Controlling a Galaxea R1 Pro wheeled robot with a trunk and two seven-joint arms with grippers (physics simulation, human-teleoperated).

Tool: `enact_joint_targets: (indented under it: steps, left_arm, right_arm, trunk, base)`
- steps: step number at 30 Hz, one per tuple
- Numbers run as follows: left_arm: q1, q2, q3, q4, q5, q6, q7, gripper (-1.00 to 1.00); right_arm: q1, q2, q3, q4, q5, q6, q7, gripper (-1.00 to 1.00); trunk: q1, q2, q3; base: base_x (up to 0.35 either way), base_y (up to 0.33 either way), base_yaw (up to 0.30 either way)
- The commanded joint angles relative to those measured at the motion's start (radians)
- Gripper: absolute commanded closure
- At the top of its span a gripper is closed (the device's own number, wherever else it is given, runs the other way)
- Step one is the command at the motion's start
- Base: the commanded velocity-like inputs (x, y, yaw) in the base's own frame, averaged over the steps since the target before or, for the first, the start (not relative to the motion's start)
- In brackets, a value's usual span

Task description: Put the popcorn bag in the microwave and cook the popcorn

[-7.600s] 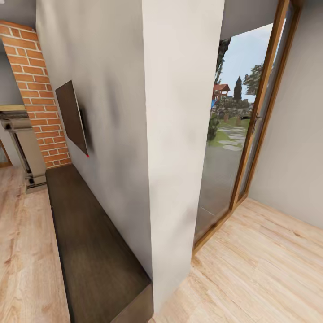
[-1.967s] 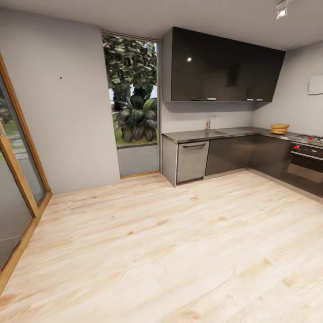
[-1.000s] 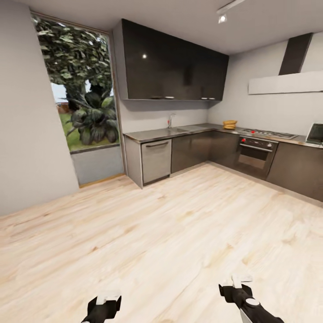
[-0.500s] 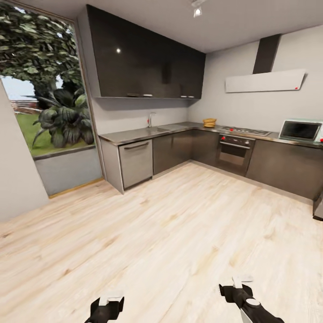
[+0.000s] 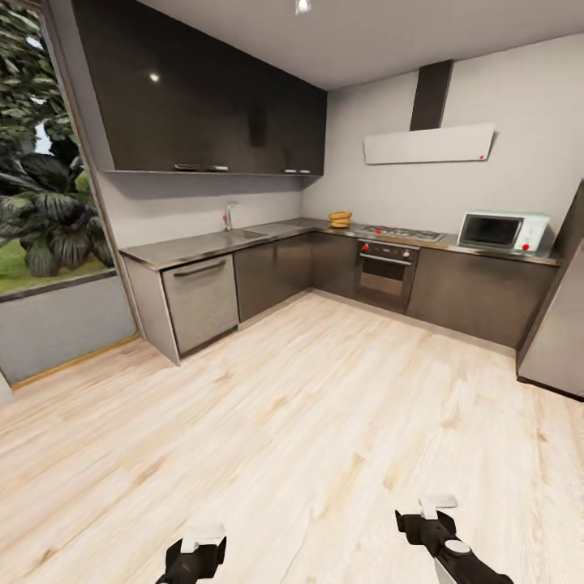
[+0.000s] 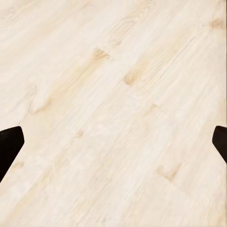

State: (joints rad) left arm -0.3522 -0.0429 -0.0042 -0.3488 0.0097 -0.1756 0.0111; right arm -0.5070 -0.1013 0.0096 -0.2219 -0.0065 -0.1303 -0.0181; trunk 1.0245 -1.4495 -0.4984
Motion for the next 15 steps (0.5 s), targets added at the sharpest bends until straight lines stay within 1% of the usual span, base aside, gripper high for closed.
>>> enact_joint_targets:
  steps: [1,15]
  left_arm:
    - [-0.001,0.0,0.0,0.001,0.001,-0.003,0.001,-1.0]
    - [-0.001,0.0,0.003,0.001,0.003,-0.003,0.001,-1.0]
  right_arm:
    - [-0.001,0.0,0.001,0.001,-0.001,-0.003,-0.002,-1.0]
    - [-0.001,0.0,0.001,0.001,-0.001,-0.005,-0.002,-1.0]
  trunk:
    - [0.001,0.0,-0.002]
    - [0.001,0.0,-0.012]
  base:
    - [0.335,-0.128,-0.263]
    - [0.335,-0.127,-0.263]
